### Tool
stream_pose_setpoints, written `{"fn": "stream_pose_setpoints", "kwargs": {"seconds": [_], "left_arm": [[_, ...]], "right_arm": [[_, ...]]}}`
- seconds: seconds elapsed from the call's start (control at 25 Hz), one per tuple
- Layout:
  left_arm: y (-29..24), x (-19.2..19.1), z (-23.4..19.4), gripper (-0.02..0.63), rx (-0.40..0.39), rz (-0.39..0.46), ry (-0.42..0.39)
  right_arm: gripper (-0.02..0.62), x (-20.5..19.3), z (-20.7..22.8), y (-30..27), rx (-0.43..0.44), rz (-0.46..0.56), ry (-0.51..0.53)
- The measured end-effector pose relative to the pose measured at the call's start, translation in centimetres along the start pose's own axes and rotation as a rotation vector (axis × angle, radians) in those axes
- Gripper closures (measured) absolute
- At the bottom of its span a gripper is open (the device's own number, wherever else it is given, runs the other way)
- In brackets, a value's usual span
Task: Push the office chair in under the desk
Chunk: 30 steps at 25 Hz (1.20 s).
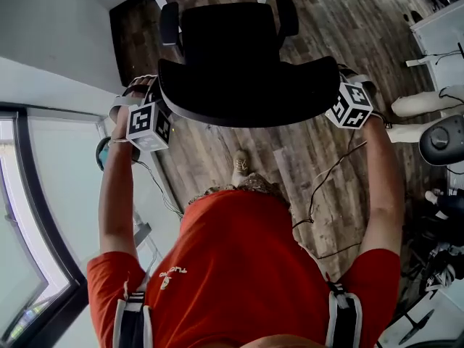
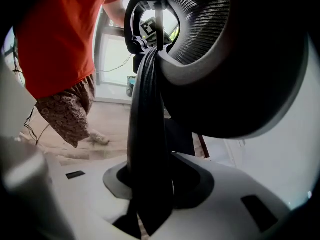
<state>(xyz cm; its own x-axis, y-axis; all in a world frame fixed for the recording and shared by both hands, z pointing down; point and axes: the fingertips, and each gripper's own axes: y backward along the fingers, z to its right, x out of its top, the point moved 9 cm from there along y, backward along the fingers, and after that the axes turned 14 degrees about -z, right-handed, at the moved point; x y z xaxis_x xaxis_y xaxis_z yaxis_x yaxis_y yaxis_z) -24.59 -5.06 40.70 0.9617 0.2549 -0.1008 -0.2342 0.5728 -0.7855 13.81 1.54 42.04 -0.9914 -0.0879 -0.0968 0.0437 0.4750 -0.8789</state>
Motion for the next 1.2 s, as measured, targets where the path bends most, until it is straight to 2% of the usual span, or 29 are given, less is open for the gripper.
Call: {"fn": "stream_pose_setpoints", "kwargs": {"seconds": [0.44,0.64,0.96,1.2], "left_arm": [[-4.8,3.6,-6.2,0.471,-0.045,-0.039,0.023],[-6.6,4.6,-7.6,0.469,-0.010,-0.044,0.041],[-9.3,7.5,-11.2,0.468,0.003,-0.056,0.081],[-11.7,9.7,-14.7,0.469,-0.004,-0.085,0.114]], "right_arm": [[0.448,-4.7,7.9,-3.5,0.016,-0.006,0.028],[0.448,-6.4,10.5,-4.8,0.025,-0.001,0.048],[0.448,-9.5,16.3,-7.5,0.042,0.019,0.095],[0.449,-11.3,21.9,-9.0,0.019,0.056,0.128]]}}
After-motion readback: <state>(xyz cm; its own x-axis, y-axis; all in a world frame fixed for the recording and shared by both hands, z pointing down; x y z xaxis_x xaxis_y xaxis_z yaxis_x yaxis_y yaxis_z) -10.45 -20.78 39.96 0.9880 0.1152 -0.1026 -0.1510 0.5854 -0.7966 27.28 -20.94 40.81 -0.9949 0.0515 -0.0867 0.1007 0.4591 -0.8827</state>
